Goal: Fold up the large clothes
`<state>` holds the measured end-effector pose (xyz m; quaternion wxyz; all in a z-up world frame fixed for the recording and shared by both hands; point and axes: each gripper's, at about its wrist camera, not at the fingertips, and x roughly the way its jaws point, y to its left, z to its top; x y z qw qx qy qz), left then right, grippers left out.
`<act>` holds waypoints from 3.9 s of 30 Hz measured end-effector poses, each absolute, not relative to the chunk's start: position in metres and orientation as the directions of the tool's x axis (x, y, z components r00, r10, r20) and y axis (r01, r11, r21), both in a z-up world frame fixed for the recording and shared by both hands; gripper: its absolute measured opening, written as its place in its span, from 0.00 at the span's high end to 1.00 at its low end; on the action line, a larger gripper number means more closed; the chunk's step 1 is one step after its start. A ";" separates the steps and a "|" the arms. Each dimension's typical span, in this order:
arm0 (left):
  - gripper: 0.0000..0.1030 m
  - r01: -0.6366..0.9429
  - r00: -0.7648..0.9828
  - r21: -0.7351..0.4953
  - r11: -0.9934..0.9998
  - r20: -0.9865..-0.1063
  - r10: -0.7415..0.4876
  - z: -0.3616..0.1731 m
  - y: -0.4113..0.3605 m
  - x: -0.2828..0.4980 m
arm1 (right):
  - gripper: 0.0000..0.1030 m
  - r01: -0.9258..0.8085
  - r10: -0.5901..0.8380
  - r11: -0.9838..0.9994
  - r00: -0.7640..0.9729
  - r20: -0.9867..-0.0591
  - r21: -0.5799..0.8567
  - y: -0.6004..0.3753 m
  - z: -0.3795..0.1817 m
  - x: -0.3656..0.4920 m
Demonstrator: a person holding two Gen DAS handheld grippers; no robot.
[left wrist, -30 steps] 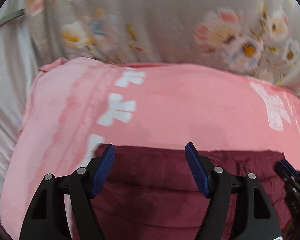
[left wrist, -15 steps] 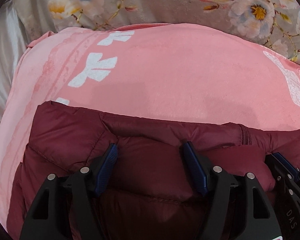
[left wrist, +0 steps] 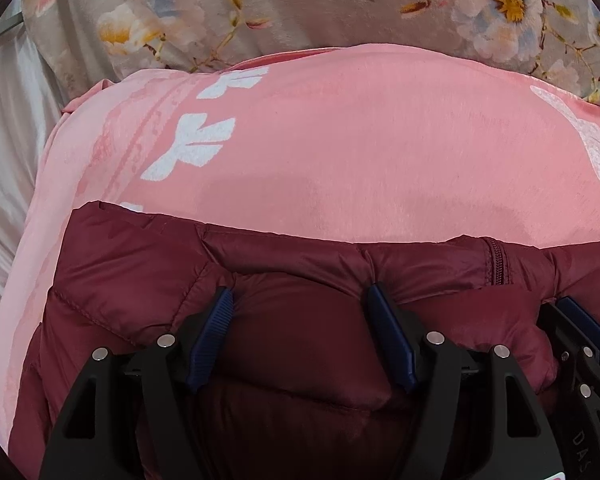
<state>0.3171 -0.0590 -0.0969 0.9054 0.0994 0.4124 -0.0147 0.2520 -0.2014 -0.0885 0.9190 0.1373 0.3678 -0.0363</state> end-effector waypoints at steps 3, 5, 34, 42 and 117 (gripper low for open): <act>0.34 0.108 0.661 0.177 0.978 -0.747 0.062 -0.098 -0.060 0.317 | 0.82 0.167 0.034 0.960 0.727 -0.686 0.225 -0.202 -0.089 0.252; 0.34 0.107 0.662 0.180 0.978 -0.747 0.065 -0.098 -0.061 0.317 | 0.82 0.167 0.036 0.959 0.727 -0.686 0.227 -0.202 -0.089 0.252; 0.26 -0.046 0.653 0.096 0.994 -0.750 0.103 -0.092 0.056 0.280 | 0.81 0.406 -0.122 0.868 0.735 -0.667 0.288 -0.312 -0.108 0.162; 0.23 -0.058 0.656 0.098 0.993 -0.746 0.112 -0.096 0.055 0.282 | 0.81 0.409 -0.130 0.867 0.738 -0.662 0.286 -0.313 -0.111 0.161; 0.92 0.320 0.685 -0.176 0.931 -0.636 -0.355 0.073 0.013 0.092 | 0.87 0.078 0.225 0.924 0.680 -0.697 0.375 -0.126 -0.120 0.060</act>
